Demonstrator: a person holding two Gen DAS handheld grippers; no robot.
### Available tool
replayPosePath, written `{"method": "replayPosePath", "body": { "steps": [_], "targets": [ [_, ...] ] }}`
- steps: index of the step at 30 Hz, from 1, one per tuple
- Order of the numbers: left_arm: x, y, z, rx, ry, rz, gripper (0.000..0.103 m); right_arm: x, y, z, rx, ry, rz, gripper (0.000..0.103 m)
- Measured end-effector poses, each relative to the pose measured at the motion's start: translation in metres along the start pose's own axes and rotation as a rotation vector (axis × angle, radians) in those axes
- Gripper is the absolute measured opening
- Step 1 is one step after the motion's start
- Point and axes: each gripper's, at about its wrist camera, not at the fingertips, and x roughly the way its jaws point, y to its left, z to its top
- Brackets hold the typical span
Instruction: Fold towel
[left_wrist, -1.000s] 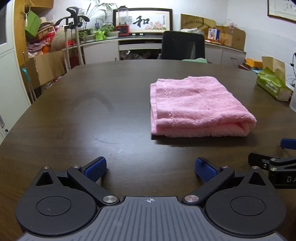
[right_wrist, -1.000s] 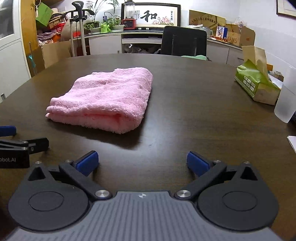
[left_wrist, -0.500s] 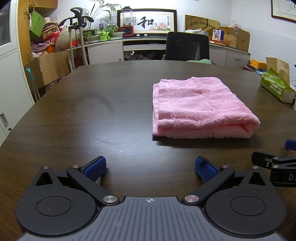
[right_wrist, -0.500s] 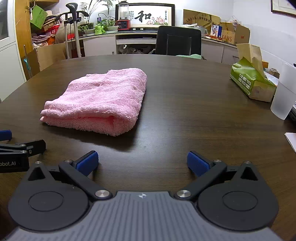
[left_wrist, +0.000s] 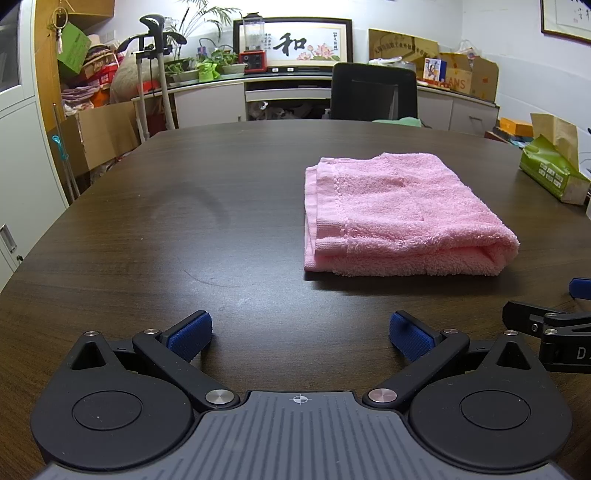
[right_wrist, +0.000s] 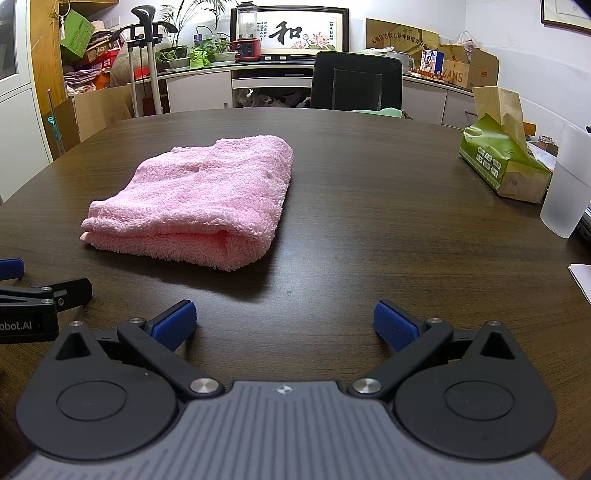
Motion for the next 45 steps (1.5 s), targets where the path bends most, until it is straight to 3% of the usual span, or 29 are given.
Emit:
{"method": "replayPosePath", "body": {
  "steps": [45],
  "targets": [
    [0.0000,-0.0011,-0.0011,-0.018,0.000,0.017,0.103,-0.0012,0.0055,-0.0019,0.004,-0.001,-0.004,0.103]
  ]
}}
